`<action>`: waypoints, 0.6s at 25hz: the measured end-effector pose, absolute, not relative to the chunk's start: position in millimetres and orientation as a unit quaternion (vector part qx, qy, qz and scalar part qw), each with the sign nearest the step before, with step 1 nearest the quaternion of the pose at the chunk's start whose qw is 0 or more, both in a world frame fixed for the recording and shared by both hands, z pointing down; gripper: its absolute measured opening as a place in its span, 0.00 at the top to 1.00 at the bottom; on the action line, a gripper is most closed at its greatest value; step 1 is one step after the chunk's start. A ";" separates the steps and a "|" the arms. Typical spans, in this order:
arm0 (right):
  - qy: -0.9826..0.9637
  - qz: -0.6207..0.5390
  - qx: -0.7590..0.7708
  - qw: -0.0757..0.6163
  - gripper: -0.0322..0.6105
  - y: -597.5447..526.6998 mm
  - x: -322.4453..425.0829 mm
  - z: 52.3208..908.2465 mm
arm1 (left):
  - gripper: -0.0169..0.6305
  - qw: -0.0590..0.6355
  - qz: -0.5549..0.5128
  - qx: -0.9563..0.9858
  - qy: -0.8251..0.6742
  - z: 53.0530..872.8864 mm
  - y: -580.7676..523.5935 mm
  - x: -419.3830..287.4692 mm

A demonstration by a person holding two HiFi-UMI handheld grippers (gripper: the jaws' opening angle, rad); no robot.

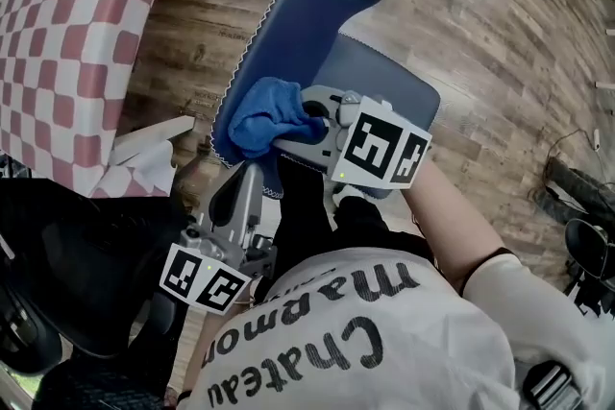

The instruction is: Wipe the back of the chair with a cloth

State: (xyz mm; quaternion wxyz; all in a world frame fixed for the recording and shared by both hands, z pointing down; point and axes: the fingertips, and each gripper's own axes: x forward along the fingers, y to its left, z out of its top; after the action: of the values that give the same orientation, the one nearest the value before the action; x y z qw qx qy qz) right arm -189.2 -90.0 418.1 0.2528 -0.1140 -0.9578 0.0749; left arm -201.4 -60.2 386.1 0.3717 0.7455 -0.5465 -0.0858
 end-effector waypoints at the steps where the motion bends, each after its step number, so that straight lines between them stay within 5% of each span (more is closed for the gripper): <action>1: -0.958 0.075 -0.111 0.255 0.81 -93.6 -187.4 419.7 | 0.97 0.372 -0.086 0.746 -0.545 386.2 -59.9 -201.0; 15: -0.955 0.091 0.042 0.278 0.81 -169.1 -167.4 432.0 | 0.97 0.379 -0.082 0.746 -0.541 392.9 -55.6 -198.5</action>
State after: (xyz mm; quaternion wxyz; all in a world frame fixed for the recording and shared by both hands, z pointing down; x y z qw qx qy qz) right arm -167.4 -169.1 432.0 0.2779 0.0415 -0.9554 0.0912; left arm -198.5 -55.6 392.9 0.3786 0.7465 -0.5411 -0.0819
